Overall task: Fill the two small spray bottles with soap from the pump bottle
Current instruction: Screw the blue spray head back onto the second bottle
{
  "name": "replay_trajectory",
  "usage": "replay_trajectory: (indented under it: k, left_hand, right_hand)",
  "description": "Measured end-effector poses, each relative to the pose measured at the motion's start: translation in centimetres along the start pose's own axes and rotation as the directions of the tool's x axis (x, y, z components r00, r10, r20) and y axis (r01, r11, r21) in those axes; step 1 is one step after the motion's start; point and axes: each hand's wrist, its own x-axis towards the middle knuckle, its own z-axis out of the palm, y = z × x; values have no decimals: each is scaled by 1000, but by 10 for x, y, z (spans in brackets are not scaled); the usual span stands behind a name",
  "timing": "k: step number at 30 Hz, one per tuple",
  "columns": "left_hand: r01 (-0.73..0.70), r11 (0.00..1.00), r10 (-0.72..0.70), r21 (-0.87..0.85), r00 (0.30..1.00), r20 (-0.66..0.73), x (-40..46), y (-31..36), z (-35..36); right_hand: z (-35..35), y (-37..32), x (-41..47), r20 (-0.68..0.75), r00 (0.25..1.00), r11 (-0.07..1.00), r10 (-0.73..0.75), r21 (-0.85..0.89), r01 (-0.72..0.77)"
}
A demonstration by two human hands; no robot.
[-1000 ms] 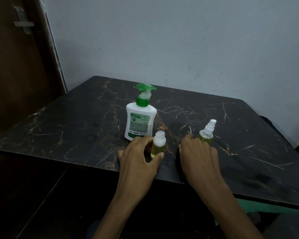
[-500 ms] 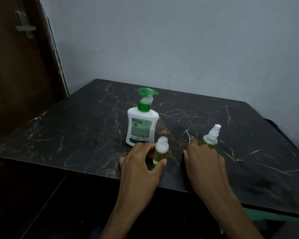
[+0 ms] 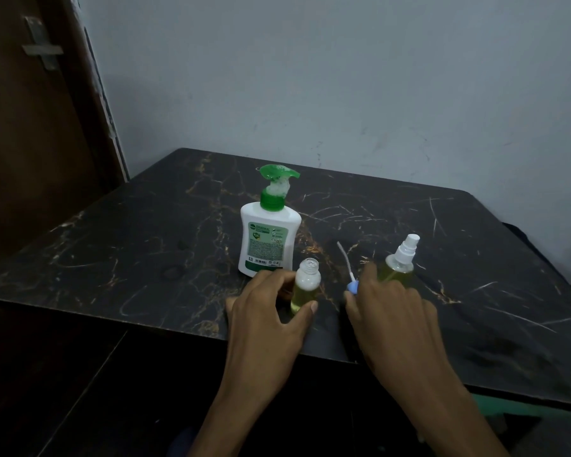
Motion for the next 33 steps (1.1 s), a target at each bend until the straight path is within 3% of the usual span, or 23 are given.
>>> replay_trajectory:
  k: [3,10,14,21,33]
  left_hand:
    - [-4,1000,4,-1,1000,7,0,0,-1]
    - [-8,1000,8,8,1000,5,-1,0,0]
    - [-4,1000,4,15,1000,4,0,0,0]
    - [8,1000,-8,5,1000,10,-1,2,-1]
    - [18,1000,-18,14,1000,20,-3,6,-3]
  right_hand:
    - [-28,4,1,-94,995,999,-44,4,45]
    - [-90,30,5,-343,902,910,-263,224,350]
    - [-101,38,10,-292,891,848,-347,308,432]
    - [-100,31,10,-203,893,839,-401,311,447]
    - [-83,-13,36,108,852,857,-513,118,501]
